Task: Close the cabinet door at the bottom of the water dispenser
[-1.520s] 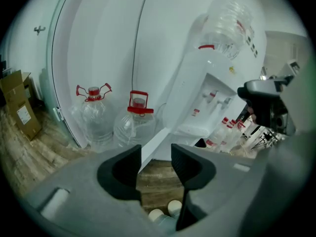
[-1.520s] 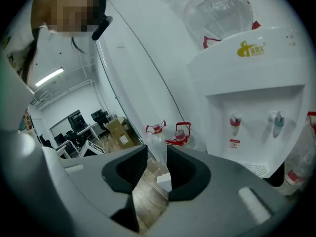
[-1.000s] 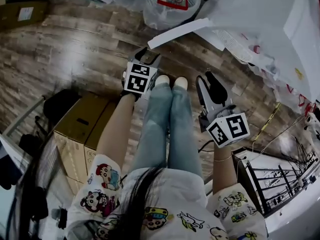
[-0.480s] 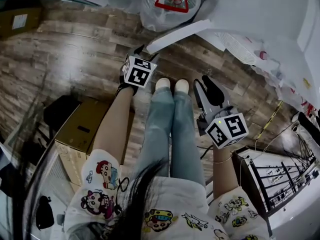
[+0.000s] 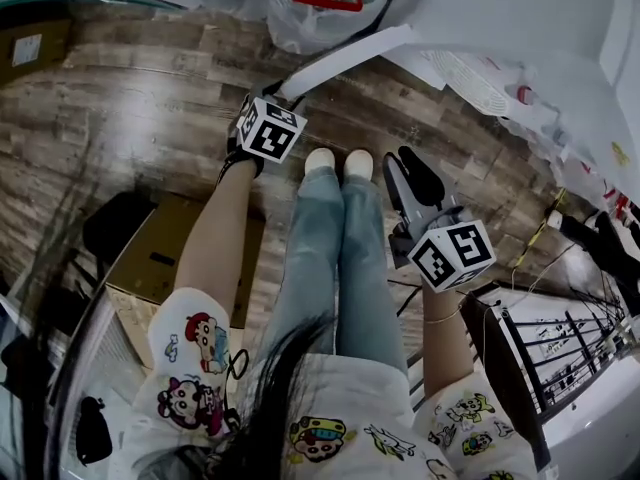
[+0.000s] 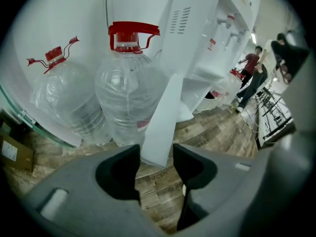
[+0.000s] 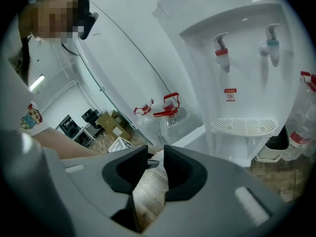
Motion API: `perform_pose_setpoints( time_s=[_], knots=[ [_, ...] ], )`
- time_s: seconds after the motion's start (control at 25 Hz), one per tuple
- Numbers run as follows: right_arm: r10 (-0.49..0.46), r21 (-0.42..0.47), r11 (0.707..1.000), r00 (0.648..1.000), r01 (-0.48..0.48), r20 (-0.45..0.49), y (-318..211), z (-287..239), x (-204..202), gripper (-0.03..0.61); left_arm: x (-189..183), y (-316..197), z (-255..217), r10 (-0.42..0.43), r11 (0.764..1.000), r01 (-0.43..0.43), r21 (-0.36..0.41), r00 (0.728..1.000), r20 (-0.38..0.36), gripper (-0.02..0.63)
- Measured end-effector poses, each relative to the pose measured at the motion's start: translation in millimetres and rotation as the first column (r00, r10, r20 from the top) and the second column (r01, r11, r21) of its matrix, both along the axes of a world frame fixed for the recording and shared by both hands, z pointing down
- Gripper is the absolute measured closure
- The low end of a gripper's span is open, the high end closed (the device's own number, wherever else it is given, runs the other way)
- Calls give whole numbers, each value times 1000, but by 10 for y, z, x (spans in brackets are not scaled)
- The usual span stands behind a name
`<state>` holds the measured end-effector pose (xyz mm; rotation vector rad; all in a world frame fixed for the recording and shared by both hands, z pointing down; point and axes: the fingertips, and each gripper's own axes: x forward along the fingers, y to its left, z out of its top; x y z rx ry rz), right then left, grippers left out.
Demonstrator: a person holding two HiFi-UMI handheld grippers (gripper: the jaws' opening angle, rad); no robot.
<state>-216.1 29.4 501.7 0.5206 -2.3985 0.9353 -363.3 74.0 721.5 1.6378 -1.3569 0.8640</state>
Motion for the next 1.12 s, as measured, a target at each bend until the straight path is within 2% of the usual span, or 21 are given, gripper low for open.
perform_pose_setpoints(
  time_s=[0.32,0.72,1.12],
  knots=[
    [33,-4,999,999,-33,-17,73,95,123,476,86,61,23,12,1000,-12,2,1000,15,428],
    [69,-1,998,997,-69,-39,183,255,238,486,475,225,13,-5,1000,5,-1,1000,-15,442],
    [93,-1,996,994,-94,-64,278,460,439,492,854,316,18,-72,997,72,-15,997,-26,446]
  ],
)
